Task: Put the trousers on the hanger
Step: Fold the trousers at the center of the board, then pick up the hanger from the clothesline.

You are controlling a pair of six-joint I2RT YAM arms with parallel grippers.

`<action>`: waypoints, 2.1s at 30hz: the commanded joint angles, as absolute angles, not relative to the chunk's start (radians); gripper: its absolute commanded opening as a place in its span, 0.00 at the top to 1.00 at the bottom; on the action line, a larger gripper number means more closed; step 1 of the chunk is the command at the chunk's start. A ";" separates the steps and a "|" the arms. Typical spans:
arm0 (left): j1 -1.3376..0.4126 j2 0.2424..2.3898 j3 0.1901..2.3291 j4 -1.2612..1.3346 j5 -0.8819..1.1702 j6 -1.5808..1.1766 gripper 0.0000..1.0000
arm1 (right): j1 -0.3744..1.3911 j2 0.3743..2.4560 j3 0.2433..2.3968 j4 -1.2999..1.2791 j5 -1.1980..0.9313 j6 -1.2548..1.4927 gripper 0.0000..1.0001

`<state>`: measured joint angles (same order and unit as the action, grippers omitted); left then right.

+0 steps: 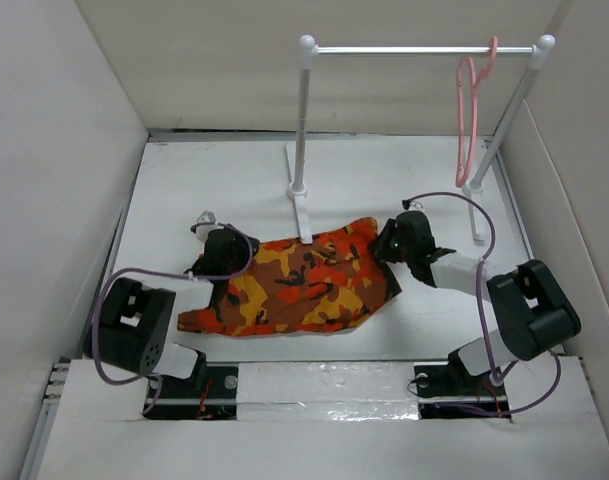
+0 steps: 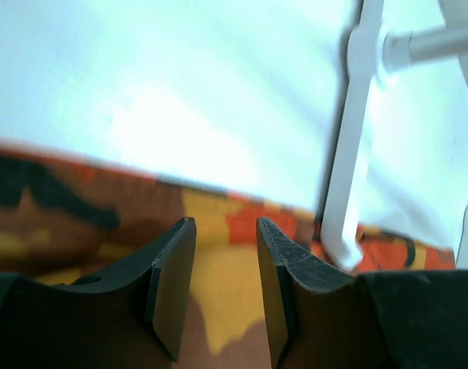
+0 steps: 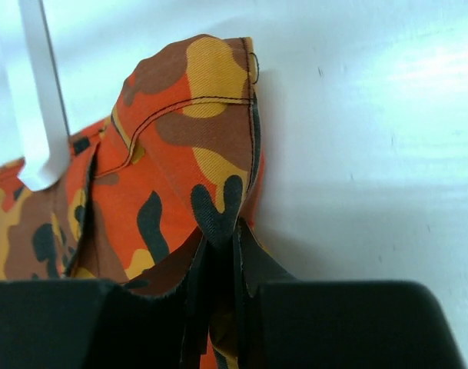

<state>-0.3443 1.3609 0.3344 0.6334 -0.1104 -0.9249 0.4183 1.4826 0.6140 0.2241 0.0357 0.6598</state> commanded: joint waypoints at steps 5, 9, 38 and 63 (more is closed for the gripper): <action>-0.310 1.434 0.587 0.578 -0.131 -0.824 0.65 | 0.388 1.381 0.644 0.253 0.024 0.576 0.39; -0.331 1.347 0.597 0.542 -0.112 -0.792 0.65 | 0.388 1.192 0.620 0.093 0.077 0.509 0.20; -0.437 1.141 0.190 0.343 0.027 -1.023 0.65 | 0.535 1.077 0.157 0.278 -0.066 0.704 1.00; -0.471 0.773 0.374 0.314 -0.106 -0.736 1.00 | 0.640 0.730 0.832 -0.270 0.150 0.422 1.00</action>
<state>-0.4648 0.8040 0.3798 0.2085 -0.1310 -0.8024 0.6430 0.7788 0.6537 -0.1970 0.0498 0.5724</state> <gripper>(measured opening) 0.003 0.010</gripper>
